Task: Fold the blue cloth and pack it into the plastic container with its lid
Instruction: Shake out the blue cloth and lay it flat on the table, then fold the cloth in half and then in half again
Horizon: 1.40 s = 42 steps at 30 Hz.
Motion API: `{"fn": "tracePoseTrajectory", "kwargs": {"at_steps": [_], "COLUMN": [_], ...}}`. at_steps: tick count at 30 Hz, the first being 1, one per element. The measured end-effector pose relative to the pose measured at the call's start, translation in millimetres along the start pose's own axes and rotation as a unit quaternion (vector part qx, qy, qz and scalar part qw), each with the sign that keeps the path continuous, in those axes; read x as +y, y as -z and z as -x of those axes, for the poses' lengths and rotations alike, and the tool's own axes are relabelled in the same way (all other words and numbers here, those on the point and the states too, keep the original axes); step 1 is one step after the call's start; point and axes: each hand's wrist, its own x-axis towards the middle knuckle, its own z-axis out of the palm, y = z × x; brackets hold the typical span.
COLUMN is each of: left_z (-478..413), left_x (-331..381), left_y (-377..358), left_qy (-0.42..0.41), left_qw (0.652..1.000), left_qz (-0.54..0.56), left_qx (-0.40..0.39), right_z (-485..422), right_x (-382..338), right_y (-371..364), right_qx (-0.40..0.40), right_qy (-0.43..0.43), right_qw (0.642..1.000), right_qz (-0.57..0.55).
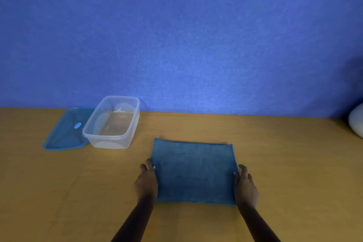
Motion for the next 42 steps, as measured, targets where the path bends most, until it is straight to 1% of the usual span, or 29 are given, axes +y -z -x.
{"fn": "tracePoseTrajectory", "kwargs": {"at_steps": [3,6,8,10,12,15,17,19,21,24,26,30,34,38,42], "left_z": [1,5,7,8,14,23,26,24,21,19,19,20,21,20,20], "left_x": [1,8,16,28,44,63,62,46,28,16,16,8,2,-1,0], "left_y": [1,9,10,8,7,3,-1,-8,-12,-9,-3,-2,2,3,2], "left_qy": [0.002,0.008,-0.042,-0.114,-0.179,-0.262,-0.289,-0.292,-0.274,-0.256,-0.243,-0.221,-0.185,-0.168,-0.17], "left_qw": [1.0,0.999,0.997,0.986,0.975,0.961,0.954,0.953,0.958,0.961,0.965,0.971,0.981,0.985,0.984], "left_qz": [0.004,-0.018,-0.03,-0.022,-0.025,-0.05,-0.063,-0.071,-0.074,-0.098,-0.1,-0.085,-0.059,-0.047,-0.053], "left_qx": [0.006,0.029,0.065,0.117,0.126,0.078,0.041,0.032,0.039,0.019,-0.002,0.006,-0.011,-0.008,-0.013], "right_z": [1,-1,-1,5,16,33,38,38,36,32,27,16,10,10,9], "right_x": [0,-5,-11,-24,-43,-72,-81,-79,-69,-55,-45,-17,3,7,3], "right_y": [2,7,8,3,-9,-32,-47,-54,-56,-53,-48,-31,-20,-16,-10], "right_qx": [-0.021,-0.014,0.006,0.011,-0.011,-0.081,-0.132,-0.166,-0.174,-0.163,-0.148,-0.122,-0.106,-0.11,-0.123], "right_qy": [0.007,-0.002,0.019,0.073,0.141,0.231,0.257,0.247,0.246,0.258,0.252,0.214,0.171,0.132,0.13], "right_qw": [0.999,0.998,0.996,0.99,0.981,0.964,0.951,0.948,0.946,0.942,0.946,0.959,0.967,0.972,0.969], "right_qz": [0.046,0.06,0.087,0.122,0.13,0.099,0.108,0.116,0.122,0.141,0.141,0.141,0.154,0.16,0.168]}}
